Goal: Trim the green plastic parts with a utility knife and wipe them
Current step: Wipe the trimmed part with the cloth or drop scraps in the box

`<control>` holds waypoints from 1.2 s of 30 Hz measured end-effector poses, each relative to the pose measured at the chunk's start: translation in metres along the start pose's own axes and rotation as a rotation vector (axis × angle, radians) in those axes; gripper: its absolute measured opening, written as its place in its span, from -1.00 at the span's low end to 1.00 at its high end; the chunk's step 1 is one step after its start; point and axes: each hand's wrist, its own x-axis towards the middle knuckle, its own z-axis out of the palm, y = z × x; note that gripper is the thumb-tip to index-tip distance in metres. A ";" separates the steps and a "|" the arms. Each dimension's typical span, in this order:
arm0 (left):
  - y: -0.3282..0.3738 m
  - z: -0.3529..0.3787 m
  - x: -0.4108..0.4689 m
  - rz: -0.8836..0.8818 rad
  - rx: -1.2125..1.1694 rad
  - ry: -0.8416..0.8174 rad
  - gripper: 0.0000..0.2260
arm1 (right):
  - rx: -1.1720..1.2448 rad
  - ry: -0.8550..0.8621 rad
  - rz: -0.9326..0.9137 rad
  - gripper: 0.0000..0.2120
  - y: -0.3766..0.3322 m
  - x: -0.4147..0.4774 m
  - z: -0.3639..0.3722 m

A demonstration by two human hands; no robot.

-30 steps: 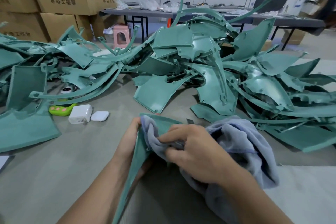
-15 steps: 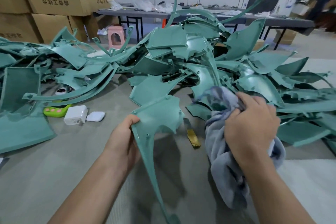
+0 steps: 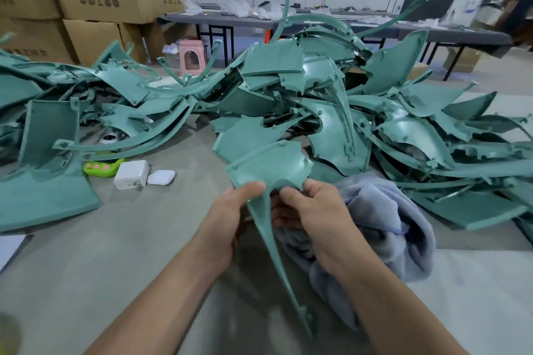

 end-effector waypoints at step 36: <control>-0.093 0.262 -0.166 0.014 0.417 -0.990 -0.80 | 0.037 0.654 -0.229 -0.80 0.010 -0.315 -0.172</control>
